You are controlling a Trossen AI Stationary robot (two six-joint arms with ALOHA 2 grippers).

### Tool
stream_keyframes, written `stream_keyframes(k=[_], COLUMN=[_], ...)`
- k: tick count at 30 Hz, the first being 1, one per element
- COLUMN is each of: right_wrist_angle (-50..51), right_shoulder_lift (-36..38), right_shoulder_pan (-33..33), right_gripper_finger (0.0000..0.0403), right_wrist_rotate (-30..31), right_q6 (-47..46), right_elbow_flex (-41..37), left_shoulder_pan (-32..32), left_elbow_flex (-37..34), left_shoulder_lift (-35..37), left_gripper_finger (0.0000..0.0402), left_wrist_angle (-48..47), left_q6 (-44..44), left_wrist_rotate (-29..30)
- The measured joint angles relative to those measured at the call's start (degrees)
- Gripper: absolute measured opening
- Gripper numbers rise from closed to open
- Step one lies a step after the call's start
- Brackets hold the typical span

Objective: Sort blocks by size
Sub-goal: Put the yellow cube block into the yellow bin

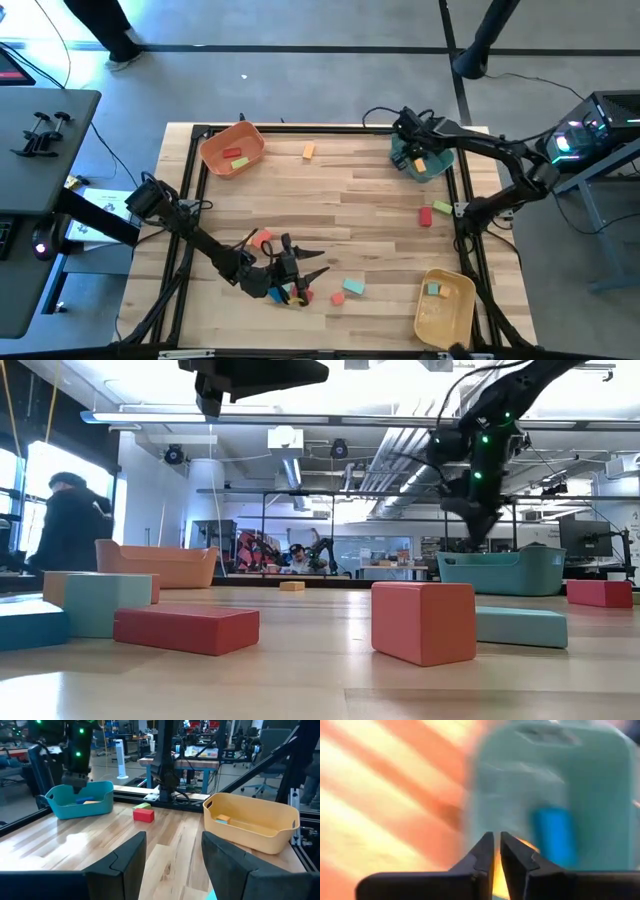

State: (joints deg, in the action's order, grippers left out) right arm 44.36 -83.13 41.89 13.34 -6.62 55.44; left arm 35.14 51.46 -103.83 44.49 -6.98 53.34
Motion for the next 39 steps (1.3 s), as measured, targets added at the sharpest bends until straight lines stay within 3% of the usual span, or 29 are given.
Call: stream_keyframes(k=[2,5,11,14,17,21,25,30,35,39], right_wrist_angle=[-3.48,-8.89,-17.75,-29.85,-44.89,-66.83,-81.98,-84.72,-84.94,-85.55], right_shoulder_lift=[0.20,0.72,1.13,1.04,0.94,0.94,0.92,0.92,-0.26,-2.09], right_shoulder_pan=[-3.22,-10.28,-28.99,-38.36,-45.82,-52.21,-54.77,-53.83,-49.63,-44.38], right_gripper_finger=[0.0041,0.0049,0.0035,0.0025,0.0020,0.0019,0.0019,0.0019,0.0019,0.0019], right_wrist_rotate=[-3.52,-3.57,5.75,8.91,8.68,8.98,9.01,9.04,8.67,5.24], right_q6=[1.30,1.58,0.40,1.34,2.16,1.92,2.58,3.05,10.70,16.19], right_elbow_flex=[0.00,0.00,-0.37,-4.26,-10.58,-19.83,-26.31,-29.50,-29.60,-28.05], left_shoulder_pan=[0.34,1.17,3.97,4.78,4.13,1.17,-4.57,-12.40,-18.92,-25.37], left_elbow_flex=[0.00,0.00,0.00,0.00,0.00,0.01,0.04,0.00,-0.04,-0.04], left_shoulder_lift=[0.00,0.00,0.08,2.29,8.29,20.02,27.76,29.54,29.53,29.53], left_gripper_finger=[0.0176,0.0176,0.0176,0.0176,0.0170,0.0155,0.0139,0.0127,0.0126,0.0126], left_wrist_angle=[0.00,0.00,-0.12,-2.03,-11.09,-36.03,-64.76,-90.39,-97.68,-97.85], left_q6=[0.03,0.05,1.30,0.79,-4.26,-18.43,-35.43,-50.04,-49.75,-46.96], left_wrist_rotate=[0.09,0.86,9.21,11.87,12.99,8.80,3.52,2.46,4.37,-3.62])
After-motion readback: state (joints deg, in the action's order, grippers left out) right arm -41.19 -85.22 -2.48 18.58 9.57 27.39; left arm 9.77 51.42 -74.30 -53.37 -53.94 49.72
